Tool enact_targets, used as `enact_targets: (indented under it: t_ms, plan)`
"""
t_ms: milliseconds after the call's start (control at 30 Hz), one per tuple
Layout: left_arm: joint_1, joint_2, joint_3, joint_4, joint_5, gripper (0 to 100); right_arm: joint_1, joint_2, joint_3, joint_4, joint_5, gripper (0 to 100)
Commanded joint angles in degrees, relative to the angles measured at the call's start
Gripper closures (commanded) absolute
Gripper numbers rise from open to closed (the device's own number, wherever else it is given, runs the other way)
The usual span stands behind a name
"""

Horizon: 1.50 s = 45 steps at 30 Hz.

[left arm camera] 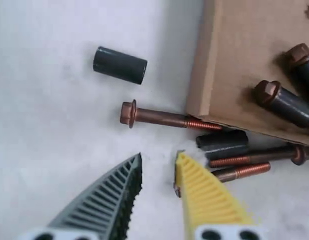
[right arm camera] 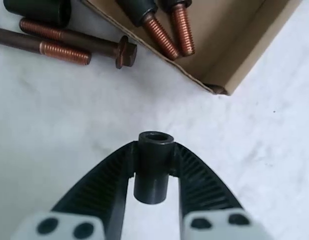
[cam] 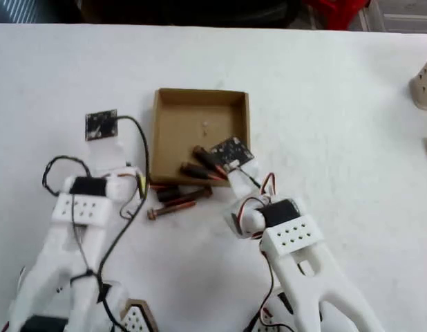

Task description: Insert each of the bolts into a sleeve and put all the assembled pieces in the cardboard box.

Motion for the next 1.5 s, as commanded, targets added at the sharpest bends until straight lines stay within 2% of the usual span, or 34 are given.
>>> enact_targets:
  t_ms: [0,467,633,767,1133,1467]
  plan:
    - [0.4,8.4,-6.8,0.4,2.6,82,0.7,-1.6,-0.4,-0.9,0.9,98.3]
    - [0.0,28.4,-18.5,0.0,10.1,82,0.7,-1.7,-0.4,-0.9,1.1,98.3]
    - [-2.5,34.7,-23.5,0.0,12.3,81,0.5,-2.1,1.3,-2.6,5.7,98.3]
    - [-5.0,36.0,-24.8,0.0,12.5,82,0.4,-2.1,1.5,-3.0,6.2,98.3]
    - [-4.6,36.6,-24.6,-2.6,12.7,82,0.1,-2.0,1.5,-2.9,6.2,98.3]
    - [-5.0,42.1,-28.7,1.1,14.1,82,0.1,-2.1,1.5,-2.8,6.2,98.3]
